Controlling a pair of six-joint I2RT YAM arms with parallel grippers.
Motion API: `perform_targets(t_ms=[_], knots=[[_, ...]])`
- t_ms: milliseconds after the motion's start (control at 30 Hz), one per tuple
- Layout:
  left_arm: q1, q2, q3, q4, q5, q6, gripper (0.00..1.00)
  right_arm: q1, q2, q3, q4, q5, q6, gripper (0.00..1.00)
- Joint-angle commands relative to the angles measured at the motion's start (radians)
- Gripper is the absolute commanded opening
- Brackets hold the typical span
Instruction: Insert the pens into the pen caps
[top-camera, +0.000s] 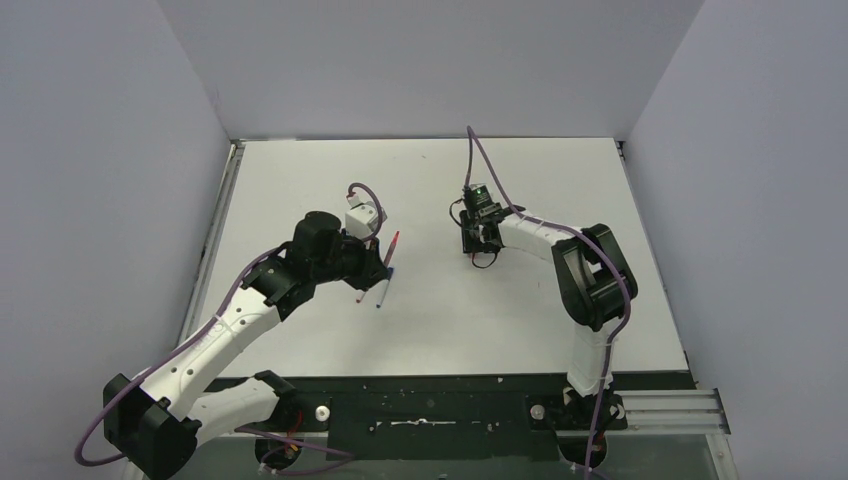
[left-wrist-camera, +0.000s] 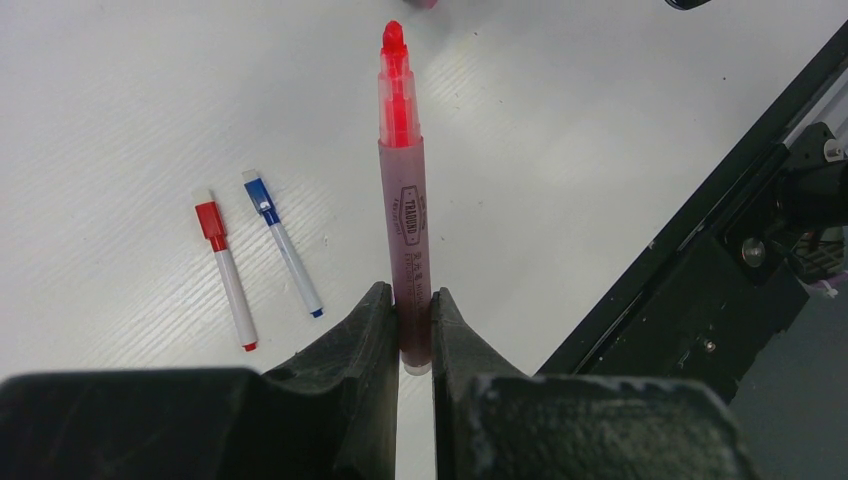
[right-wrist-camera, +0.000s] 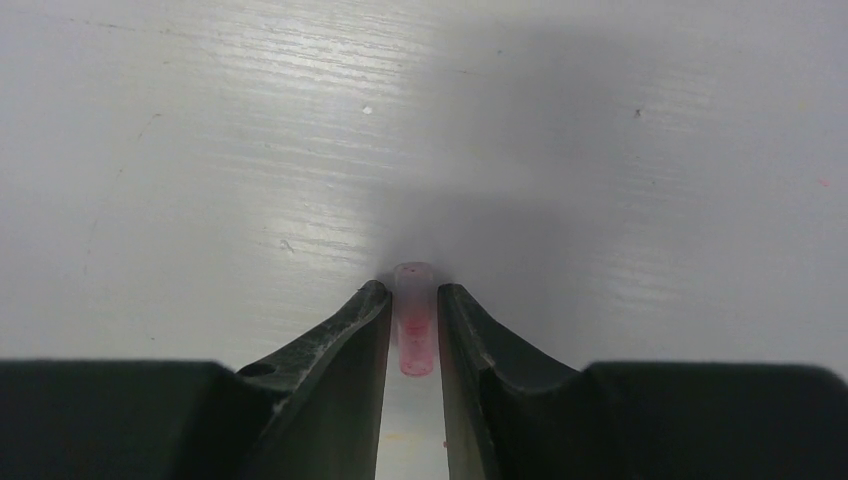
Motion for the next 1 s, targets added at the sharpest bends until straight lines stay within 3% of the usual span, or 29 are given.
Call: perform_targets(t_ms=[0,133,367,700,967], knots=[[-0.006,-0.008,0.050,0.007,0.008,0.017,0.00,-0.004,0.005,-0.029,0.035,-0.007,-0.012,0.24],[-0.006,-0.005,0.050,0.003,0.005,0.020,0.00,0.001,0.014,-0.042,0.030,0.003,-0.018,0.20],[-0.005,-0.014,0.044,-0.014,-0.002,0.029,0.00,0.007,0.041,-0.019,0.001,0.019,-0.038,0.00],[-0.006,-0.023,-0.032,0.059,0.017,-0.003,0.00,0.011,-0.143,-0.034,0.097,-0.090,0.001,0.00],[-0.009,-0.056,-0.201,0.385,0.083,-0.193,0.00,0.104,-0.410,-0.124,0.305,-0.105,0.117,0.00]])
